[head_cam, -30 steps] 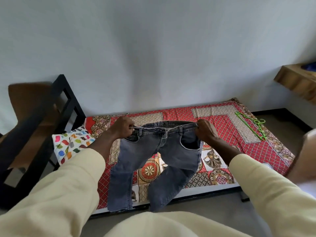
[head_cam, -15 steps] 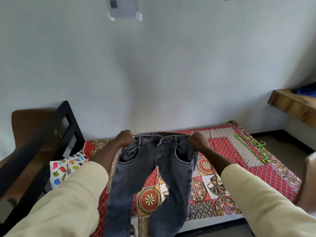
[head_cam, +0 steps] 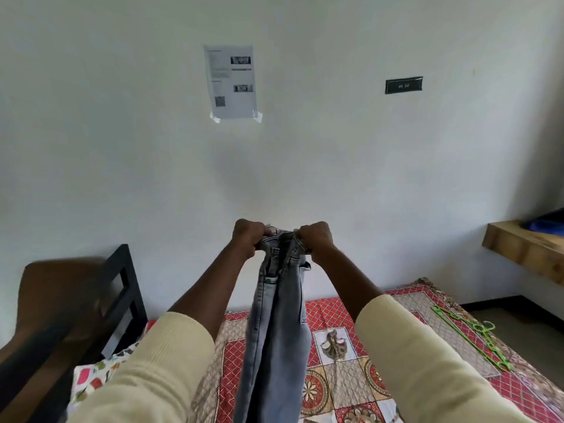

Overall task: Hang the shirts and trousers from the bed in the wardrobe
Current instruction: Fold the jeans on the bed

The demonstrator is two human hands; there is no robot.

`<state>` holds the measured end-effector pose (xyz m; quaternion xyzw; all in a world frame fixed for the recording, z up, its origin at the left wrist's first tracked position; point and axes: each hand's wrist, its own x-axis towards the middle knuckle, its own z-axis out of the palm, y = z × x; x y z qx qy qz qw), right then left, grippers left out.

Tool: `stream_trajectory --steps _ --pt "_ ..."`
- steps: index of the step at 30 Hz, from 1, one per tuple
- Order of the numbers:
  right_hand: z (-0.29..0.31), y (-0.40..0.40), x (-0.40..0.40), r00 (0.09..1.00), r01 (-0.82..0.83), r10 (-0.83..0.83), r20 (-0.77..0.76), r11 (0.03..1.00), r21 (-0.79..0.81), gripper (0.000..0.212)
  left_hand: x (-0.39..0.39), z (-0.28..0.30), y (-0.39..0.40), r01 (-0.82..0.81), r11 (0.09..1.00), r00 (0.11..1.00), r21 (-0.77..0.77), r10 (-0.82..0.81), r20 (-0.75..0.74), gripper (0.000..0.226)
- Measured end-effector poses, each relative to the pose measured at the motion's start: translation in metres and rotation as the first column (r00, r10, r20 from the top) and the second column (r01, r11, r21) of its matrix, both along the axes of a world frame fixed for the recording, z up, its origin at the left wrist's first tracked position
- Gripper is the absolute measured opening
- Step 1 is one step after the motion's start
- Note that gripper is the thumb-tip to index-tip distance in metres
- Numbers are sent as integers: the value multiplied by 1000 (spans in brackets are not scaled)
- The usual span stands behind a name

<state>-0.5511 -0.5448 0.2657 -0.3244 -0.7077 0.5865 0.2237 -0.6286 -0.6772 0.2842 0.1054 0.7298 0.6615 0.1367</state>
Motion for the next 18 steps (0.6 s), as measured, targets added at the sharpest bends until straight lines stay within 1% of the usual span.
stream_trajectory --steps 2,3,4,5,6,7,8,10,11,12,14,15,16,18 --pt "2 -16 0 998 -70 70 6 997 -19 34 7 -4 4 -10 997 999 81 6 50 14" --pt "4 -26 2 993 -117 116 14 993 12 31 11 -8 4 -24 994 998 105 17 65 16" --pt "7 -37 5 992 -127 126 23 991 32 21 13 -13 3 -36 990 996 135 25 84 16" --pt "8 -43 6 990 -141 142 -15 988 58 9 15 -18 2 -45 983 993 179 25 112 16" --pt "8 -49 9 986 -155 155 -69 988 4 13 17 -23 -1 -46 971 990 234 14 137 15" --pt "9 -52 14 977 -158 141 -160 982 -101 20 17 -28 -1 -41 957 992 287 3 129 14" --pt "10 -54 17 965 -189 136 -222 952 -240 18 16 -33 -1 -27 950 997 312 2 81 16" --pt "11 -57 17 930 -306 191 -313 876 -373 6 12 -38 -2 -14 954 997 298 35 -65 12" --pt "10 -55 16 917 -344 212 -339 852 -396 14 13 -37 -3 4 962 990 273 36 -139 7" --pt "12 -52 16 908 -368 231 -349 837 -404 26 14 -34 -5 51 973 978 227 -2 -211 9" --pt "16 -46 17 897 -393 250 -365 830 -396 45 13 -28 -10 186 978 927 99 -141 -348 27" --pt "17 -41 15 893 -403 271 -359 836 -372 53 10 -27 -14 220 975 895 43 -184 -406 33" --pt "18 -36 15 893 -414 301 -335 843 -345 60 7 -24 -17 230 973 867 9 -201 -456 35" --pt "21 -31 17 860 -495 419 -290 822 -282 70 1 -20 -24 238 971 845 7 -204 -494 31"
